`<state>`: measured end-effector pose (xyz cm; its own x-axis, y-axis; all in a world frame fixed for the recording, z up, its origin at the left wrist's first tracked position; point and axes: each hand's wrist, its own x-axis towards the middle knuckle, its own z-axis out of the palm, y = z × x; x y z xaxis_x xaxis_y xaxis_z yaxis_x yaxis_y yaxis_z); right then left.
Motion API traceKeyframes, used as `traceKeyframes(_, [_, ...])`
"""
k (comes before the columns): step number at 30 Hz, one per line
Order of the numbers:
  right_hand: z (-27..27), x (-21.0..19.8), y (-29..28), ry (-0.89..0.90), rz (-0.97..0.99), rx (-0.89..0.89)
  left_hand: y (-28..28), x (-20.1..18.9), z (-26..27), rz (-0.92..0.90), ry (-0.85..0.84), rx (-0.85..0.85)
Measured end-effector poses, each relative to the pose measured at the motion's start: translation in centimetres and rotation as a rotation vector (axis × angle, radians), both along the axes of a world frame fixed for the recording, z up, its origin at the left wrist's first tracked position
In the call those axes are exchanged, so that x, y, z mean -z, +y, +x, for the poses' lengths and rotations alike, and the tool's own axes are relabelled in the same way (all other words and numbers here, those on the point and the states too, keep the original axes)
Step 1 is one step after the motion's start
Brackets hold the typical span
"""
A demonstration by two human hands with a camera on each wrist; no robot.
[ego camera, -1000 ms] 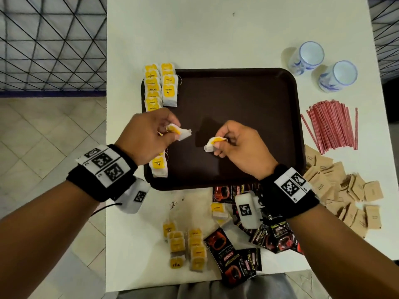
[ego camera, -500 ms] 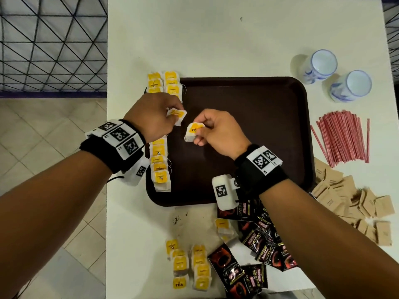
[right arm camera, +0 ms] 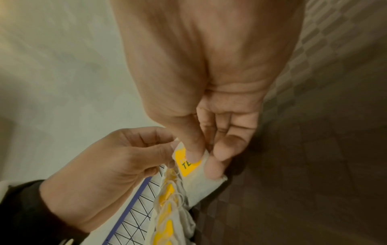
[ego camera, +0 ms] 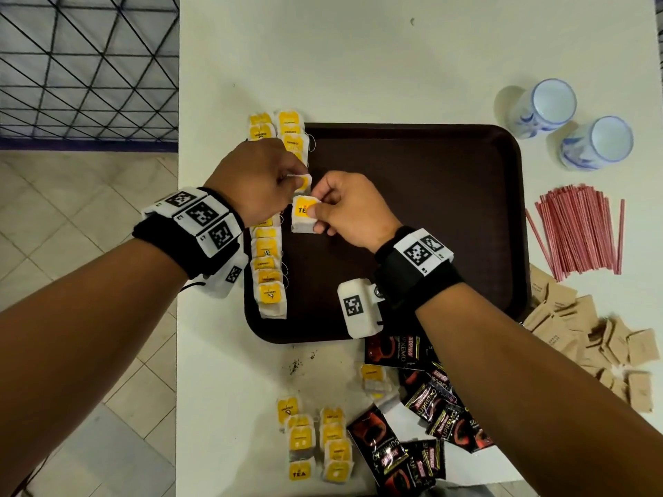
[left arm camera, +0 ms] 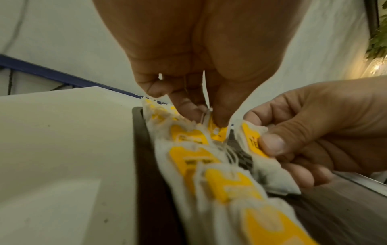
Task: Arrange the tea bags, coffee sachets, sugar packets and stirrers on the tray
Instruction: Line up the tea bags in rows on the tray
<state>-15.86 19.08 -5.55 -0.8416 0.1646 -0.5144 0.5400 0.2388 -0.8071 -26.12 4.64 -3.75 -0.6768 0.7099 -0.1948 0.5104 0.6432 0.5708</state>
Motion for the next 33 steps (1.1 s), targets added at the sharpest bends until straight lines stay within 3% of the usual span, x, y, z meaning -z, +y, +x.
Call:
traceKeyframes(11, [-1.1,0.7,-0.6,-0.007,0.043,0.062,-0.2,0.5,-0.7,0.012,0.03,-0.031])
traceKeyframes(20, [-1.9,0.2,-1.7,-0.032,0.068,0.096,-1.1,1.3,-0.3,-0.005,0.174,0.056])
traceKeyframes(28, [-3.5,-0.2,0.2,0.004,0.271,0.136,-4.7,-0.4,1.8,0.145,0.12,-0.167])
traceKeyframes(33, [-6.1,-1.1,-0.2,0.045,0.322,0.008,-7.5,-1.3,6.2,0.146,0.049,-0.223])
